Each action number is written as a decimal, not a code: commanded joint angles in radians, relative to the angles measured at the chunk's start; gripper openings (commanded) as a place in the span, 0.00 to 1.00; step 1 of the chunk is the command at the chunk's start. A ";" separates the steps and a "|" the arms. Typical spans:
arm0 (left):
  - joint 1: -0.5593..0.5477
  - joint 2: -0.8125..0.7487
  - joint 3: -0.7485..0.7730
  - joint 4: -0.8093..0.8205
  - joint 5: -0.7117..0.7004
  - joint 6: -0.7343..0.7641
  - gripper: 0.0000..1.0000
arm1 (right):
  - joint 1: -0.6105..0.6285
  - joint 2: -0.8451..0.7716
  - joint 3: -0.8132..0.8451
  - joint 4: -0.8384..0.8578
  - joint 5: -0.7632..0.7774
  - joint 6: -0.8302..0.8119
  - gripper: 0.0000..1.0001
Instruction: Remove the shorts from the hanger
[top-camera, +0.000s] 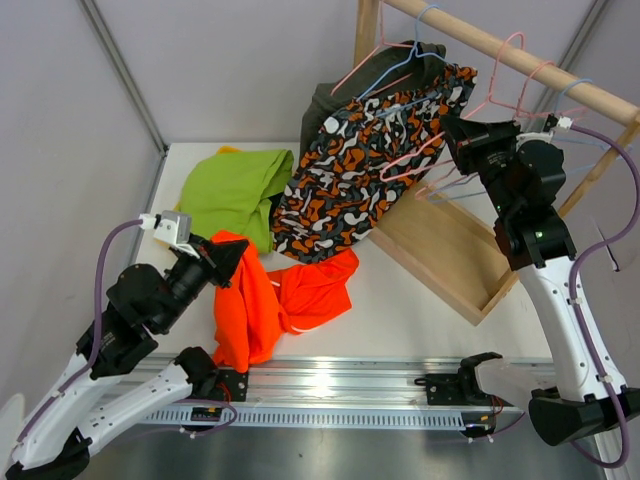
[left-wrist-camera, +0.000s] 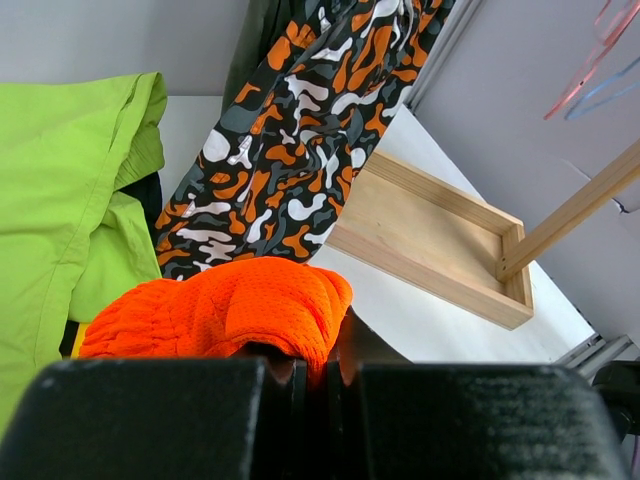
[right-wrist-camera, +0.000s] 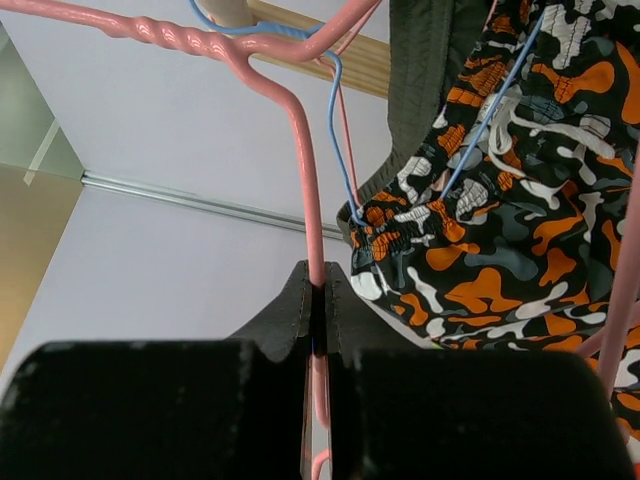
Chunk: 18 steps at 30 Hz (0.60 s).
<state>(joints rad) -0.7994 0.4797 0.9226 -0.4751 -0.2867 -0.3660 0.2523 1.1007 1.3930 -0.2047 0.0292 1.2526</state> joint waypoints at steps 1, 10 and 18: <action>-0.006 -0.006 0.047 0.044 -0.016 -0.010 0.00 | -0.015 0.001 -0.031 -0.096 0.003 0.057 0.00; -0.006 -0.042 0.027 0.015 -0.012 -0.030 0.00 | -0.091 0.073 0.003 -0.033 -0.080 0.168 0.00; -0.006 -0.046 0.032 0.001 -0.031 -0.019 0.00 | -0.058 0.024 -0.028 -0.056 -0.065 0.139 0.77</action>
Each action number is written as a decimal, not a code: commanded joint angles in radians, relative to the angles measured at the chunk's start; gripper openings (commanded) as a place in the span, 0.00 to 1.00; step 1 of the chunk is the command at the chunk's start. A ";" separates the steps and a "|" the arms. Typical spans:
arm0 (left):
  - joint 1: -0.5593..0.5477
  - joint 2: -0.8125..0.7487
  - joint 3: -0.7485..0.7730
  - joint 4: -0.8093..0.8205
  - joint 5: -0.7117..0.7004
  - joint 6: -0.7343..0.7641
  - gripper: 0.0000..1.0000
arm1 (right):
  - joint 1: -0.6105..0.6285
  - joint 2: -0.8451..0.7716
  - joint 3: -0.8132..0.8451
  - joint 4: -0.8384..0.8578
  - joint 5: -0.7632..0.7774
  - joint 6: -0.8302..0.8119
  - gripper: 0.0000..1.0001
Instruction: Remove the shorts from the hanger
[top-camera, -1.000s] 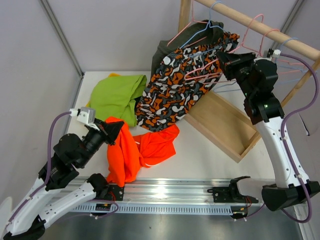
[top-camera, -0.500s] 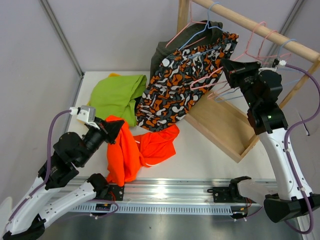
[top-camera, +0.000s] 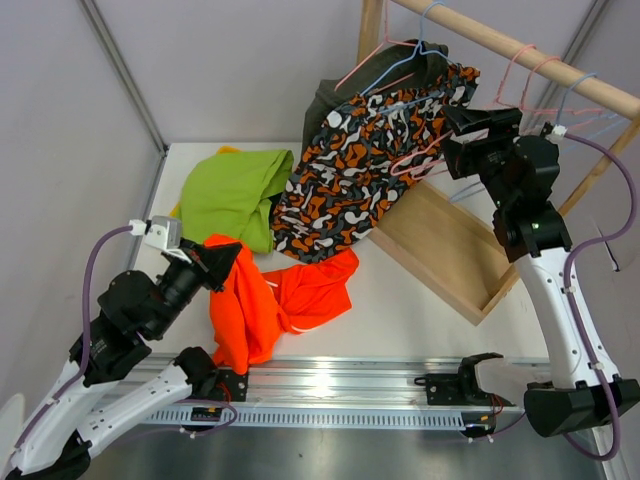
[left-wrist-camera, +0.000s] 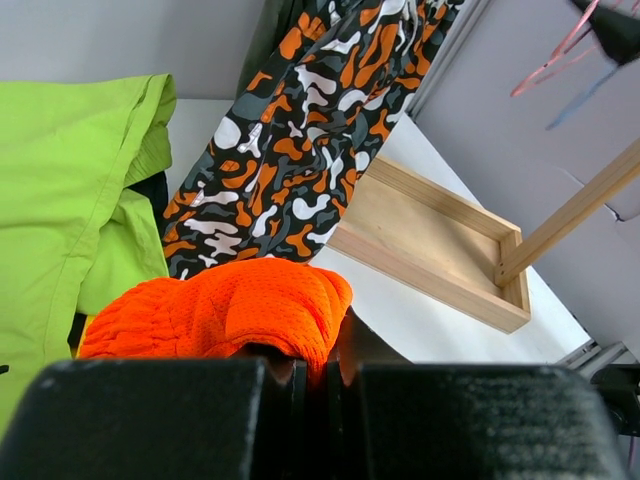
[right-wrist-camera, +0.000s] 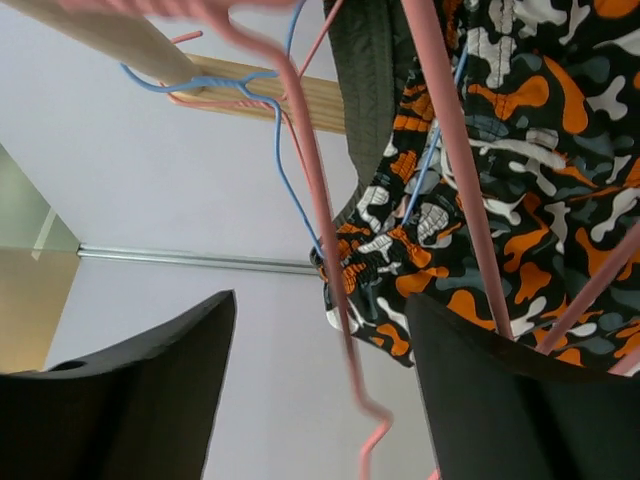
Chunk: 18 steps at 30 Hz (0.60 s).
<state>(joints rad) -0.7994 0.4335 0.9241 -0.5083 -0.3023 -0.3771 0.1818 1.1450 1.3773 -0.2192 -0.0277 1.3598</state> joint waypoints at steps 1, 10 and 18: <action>-0.006 0.005 0.030 0.036 -0.015 -0.008 0.00 | 0.018 -0.028 -0.009 -0.049 0.005 0.021 0.82; -0.007 0.013 0.024 0.053 0.000 -0.022 0.00 | 0.067 -0.042 0.182 -0.374 0.182 -0.227 0.95; -0.006 0.060 0.077 0.027 -0.049 0.032 0.00 | 0.108 0.021 0.380 -0.577 0.296 -0.415 0.96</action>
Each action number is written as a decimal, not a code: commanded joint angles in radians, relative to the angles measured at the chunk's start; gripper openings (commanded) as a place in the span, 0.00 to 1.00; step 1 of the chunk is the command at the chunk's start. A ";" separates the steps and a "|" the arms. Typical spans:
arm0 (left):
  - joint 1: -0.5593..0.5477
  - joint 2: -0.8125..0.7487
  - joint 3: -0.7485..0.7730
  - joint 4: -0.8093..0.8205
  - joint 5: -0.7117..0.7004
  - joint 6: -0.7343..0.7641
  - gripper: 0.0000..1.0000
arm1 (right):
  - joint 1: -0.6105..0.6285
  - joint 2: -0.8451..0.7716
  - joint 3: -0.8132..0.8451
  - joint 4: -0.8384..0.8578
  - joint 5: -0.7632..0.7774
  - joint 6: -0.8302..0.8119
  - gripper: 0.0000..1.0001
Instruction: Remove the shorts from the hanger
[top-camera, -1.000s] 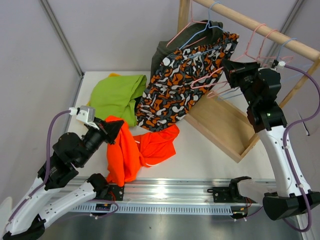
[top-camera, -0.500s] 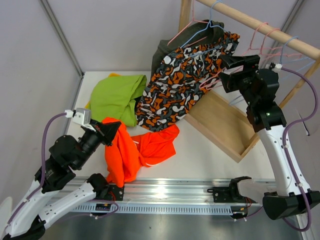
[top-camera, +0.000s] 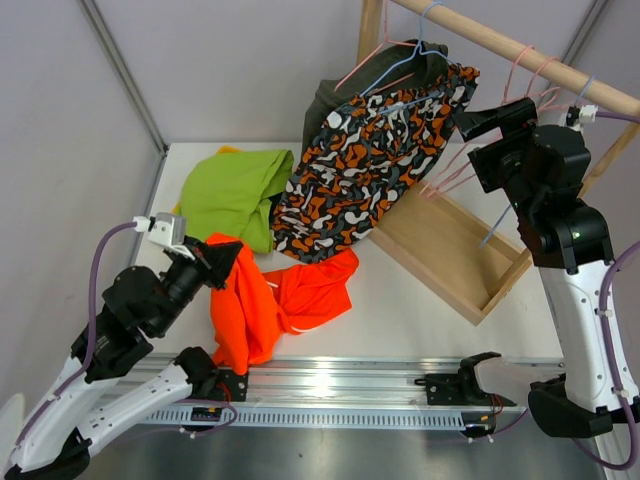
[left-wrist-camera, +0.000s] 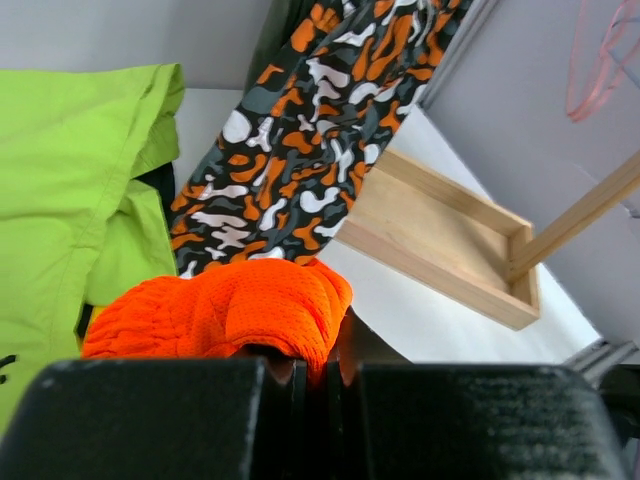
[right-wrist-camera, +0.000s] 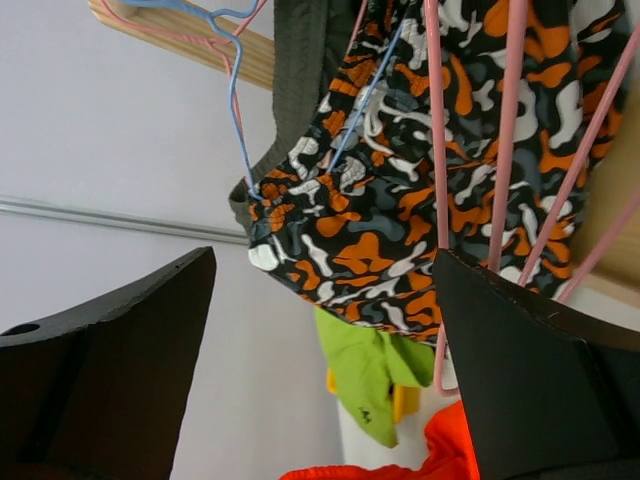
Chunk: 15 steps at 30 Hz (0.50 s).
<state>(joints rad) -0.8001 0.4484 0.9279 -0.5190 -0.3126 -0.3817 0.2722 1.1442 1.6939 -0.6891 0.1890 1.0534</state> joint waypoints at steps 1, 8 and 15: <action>-0.007 0.062 0.090 0.027 -0.080 0.052 0.00 | 0.027 0.025 0.078 -0.128 0.090 -0.119 0.96; -0.005 0.313 0.408 0.002 -0.296 0.254 0.00 | 0.073 -0.049 0.029 0.011 -0.002 -0.179 0.97; 0.269 0.657 0.841 0.031 -0.165 0.391 0.00 | 0.076 -0.077 0.007 0.083 -0.089 -0.240 0.99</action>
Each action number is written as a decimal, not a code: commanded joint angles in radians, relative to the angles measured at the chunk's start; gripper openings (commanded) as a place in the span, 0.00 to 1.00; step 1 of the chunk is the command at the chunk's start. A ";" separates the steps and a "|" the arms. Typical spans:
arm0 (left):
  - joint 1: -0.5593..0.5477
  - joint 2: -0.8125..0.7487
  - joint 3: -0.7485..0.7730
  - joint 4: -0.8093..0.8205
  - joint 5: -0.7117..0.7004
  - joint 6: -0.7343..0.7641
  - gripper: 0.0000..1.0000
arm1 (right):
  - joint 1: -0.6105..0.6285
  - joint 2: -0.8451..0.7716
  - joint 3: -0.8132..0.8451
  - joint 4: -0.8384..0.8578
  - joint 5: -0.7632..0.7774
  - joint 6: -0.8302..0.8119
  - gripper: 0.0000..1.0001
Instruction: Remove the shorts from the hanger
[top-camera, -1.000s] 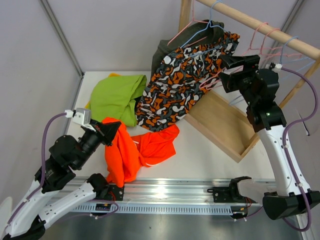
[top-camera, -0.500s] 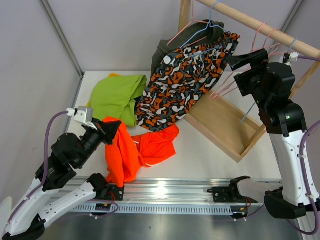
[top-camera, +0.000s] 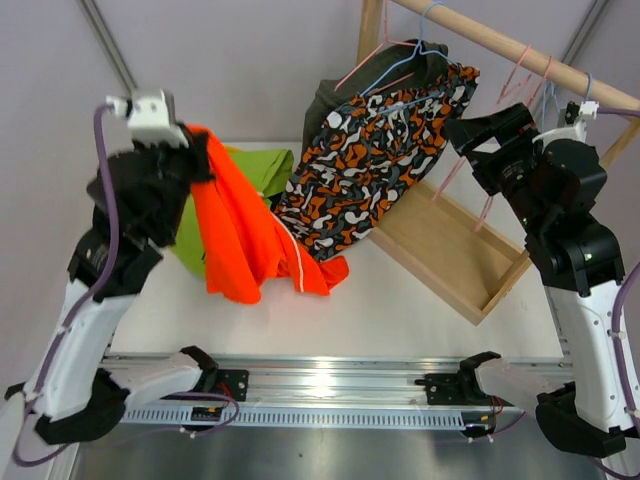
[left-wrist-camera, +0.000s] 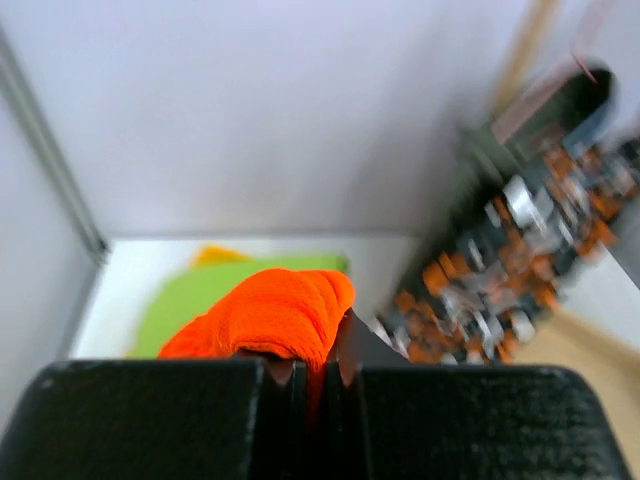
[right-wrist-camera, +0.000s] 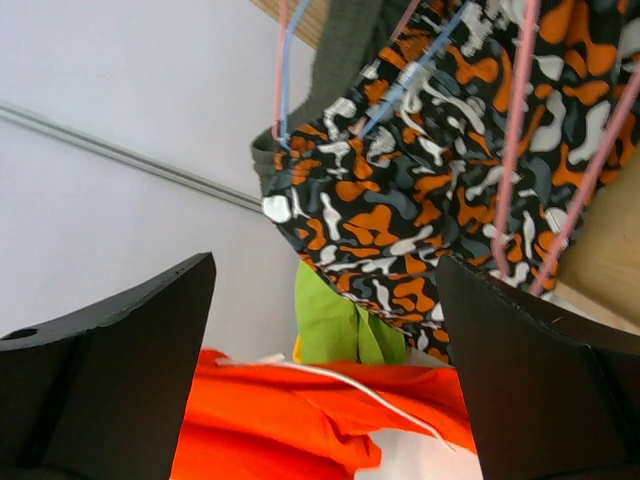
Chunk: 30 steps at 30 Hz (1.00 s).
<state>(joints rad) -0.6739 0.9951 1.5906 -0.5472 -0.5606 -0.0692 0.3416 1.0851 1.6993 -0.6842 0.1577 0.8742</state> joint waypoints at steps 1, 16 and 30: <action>0.198 0.152 0.222 0.041 0.115 0.074 0.00 | 0.007 -0.022 -0.004 0.086 -0.070 -0.066 0.99; 0.609 0.769 0.620 -0.027 0.191 -0.058 0.00 | 0.026 -0.136 -0.170 0.212 -0.184 -0.185 0.99; 0.577 0.553 0.034 -0.014 0.251 -0.233 0.99 | 0.077 0.271 0.206 0.244 -0.185 -0.241 0.99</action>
<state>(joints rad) -0.0711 1.7550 1.6867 -0.6003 -0.3470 -0.2459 0.4004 1.2892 1.8198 -0.4831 -0.0174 0.6548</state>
